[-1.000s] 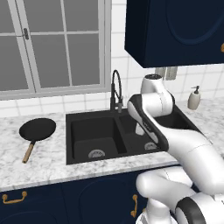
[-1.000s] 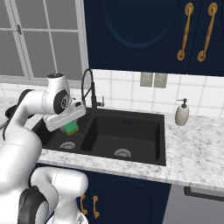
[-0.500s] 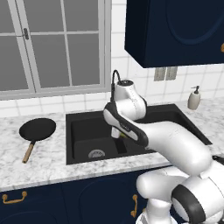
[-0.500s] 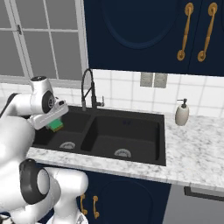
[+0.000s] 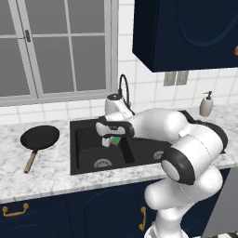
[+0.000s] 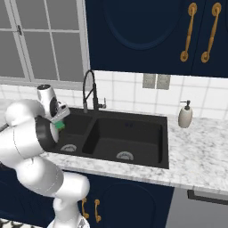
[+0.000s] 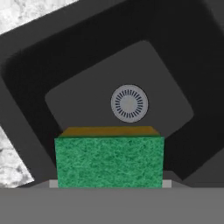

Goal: Pick the pan and sponge and place them into the sink. Then turn on the water.

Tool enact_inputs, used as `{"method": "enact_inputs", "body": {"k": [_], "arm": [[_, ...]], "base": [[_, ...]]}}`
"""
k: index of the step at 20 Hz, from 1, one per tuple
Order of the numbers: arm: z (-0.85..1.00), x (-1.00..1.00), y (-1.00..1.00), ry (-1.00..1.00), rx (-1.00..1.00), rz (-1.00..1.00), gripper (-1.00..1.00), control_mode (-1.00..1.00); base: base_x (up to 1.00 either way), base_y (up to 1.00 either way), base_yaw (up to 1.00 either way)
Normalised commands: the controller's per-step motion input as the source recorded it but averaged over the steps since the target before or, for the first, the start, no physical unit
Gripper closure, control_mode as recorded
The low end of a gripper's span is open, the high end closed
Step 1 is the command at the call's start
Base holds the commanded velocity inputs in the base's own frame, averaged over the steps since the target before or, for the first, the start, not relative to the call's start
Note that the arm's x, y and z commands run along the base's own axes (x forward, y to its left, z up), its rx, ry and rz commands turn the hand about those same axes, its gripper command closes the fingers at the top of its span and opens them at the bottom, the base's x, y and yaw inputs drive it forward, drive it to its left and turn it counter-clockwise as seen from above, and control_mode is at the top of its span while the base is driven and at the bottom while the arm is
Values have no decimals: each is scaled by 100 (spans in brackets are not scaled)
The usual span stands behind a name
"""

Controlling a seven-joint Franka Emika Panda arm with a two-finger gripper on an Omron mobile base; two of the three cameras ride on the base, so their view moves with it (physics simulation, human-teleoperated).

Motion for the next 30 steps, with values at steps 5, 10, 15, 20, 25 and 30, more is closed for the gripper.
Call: {"method": "enact_inputs", "body": {"k": [5,10,15,20,25,30], "arm": [[-46,64,3,1,0,0,100,-100],[-13,4,2,7,-4,0,100,-100],[-35,11,0,1,0,0,100,-100],[-54,18,0,0,0,0,100,-100],[-55,16,0,0,0,0,100,-100],[-57,21,0,0,0,0,100,-100]], "base": [[0,0,0],[0,0,0],[0,0,0],[0,0,0],[0,0,0],[0,0,0]]}}
